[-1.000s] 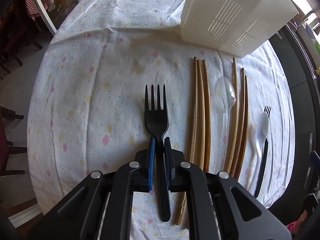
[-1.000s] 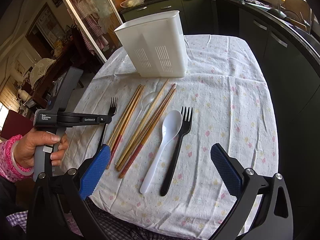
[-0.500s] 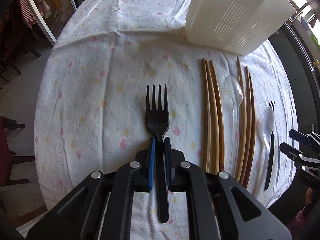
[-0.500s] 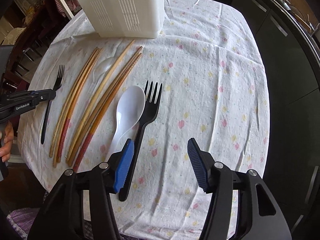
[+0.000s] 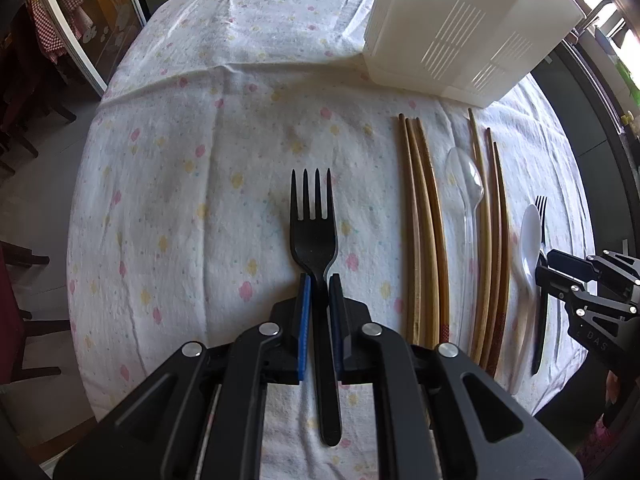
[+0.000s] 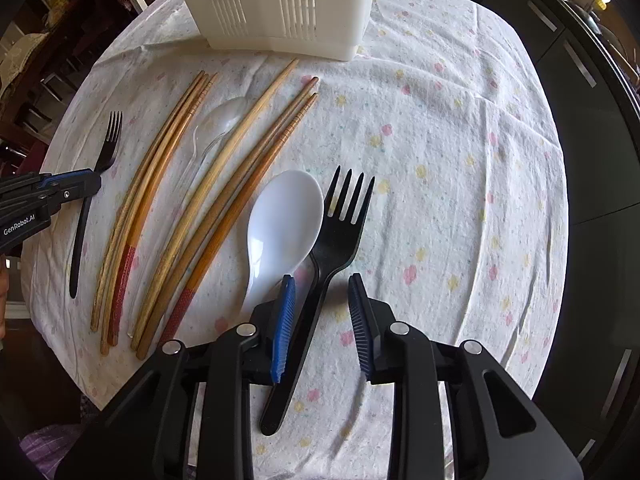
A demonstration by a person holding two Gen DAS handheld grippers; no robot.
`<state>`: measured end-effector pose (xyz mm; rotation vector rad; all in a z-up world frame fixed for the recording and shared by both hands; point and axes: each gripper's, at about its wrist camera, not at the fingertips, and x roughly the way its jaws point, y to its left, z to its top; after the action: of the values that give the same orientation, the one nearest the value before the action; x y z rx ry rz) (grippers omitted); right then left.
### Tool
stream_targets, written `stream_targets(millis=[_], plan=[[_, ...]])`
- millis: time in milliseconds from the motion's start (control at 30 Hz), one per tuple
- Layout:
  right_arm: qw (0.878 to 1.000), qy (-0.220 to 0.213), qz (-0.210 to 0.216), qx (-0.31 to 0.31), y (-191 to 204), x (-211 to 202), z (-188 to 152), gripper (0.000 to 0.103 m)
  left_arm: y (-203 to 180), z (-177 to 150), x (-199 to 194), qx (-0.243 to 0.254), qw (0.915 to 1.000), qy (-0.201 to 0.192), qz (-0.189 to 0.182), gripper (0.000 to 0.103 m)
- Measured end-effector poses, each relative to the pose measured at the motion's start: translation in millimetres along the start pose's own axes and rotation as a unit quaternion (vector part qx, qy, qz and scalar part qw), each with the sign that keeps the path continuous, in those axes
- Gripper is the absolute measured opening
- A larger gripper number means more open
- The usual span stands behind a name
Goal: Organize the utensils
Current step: 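Grasp a black fork with the left tool while the right tool grasps the other black fork, then carry the forks over the white basket and open both tools to drop them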
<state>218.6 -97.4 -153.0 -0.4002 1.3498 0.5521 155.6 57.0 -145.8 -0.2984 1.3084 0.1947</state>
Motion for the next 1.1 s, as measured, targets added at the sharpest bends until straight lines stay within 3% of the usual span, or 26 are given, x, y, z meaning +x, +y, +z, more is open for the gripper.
stream_targets(millis=[133, 267, 467, 600, 733, 933, 1000, 1100], plan=[[1.0, -0.004, 0.009, 0.01, 0, 5, 10, 0.01, -4, -3, 0, 0.004, 1.0, -0.008, 0.002, 0.01], [0.999, -0.034, 0.021, 0.03, -18, -8, 6, 0.009, -1, -4, -6, 0.004, 0.9996, -0.027, -0.012, 0.009], [0.986, -0.123, 0.089, 0.069, -38, -51, -5, 0.009, -4, 5, -56, 0.016, 0.9934, -0.106, -0.04, 0.008], [0.967, -0.205, 0.123, 0.087, -53, -91, -14, 0.009, -13, 15, -109, 0.031, 0.9786, -0.193, -0.064, 0.008], [0.948, -0.268, 0.142, 0.098, -64, -124, -21, 0.009, -28, 36, -161, 0.042, 0.9503, -0.293, -0.098, 0.008], [0.929, -0.315, 0.158, 0.108, -74, -143, -16, 0.009, -48, 81, -194, 0.049, 0.8817, -0.451, -0.13, 0.009], [0.926, -0.322, 0.163, 0.11, -75, -143, -14, 0.009, -56, 96, -191, 0.047, 0.8584, -0.497, -0.118, 0.008], [0.923, -0.332, 0.16, 0.11, -74, -146, -10, 0.009, -63, 115, -180, 0.038, 0.835, -0.539, -0.103, 0.009]])
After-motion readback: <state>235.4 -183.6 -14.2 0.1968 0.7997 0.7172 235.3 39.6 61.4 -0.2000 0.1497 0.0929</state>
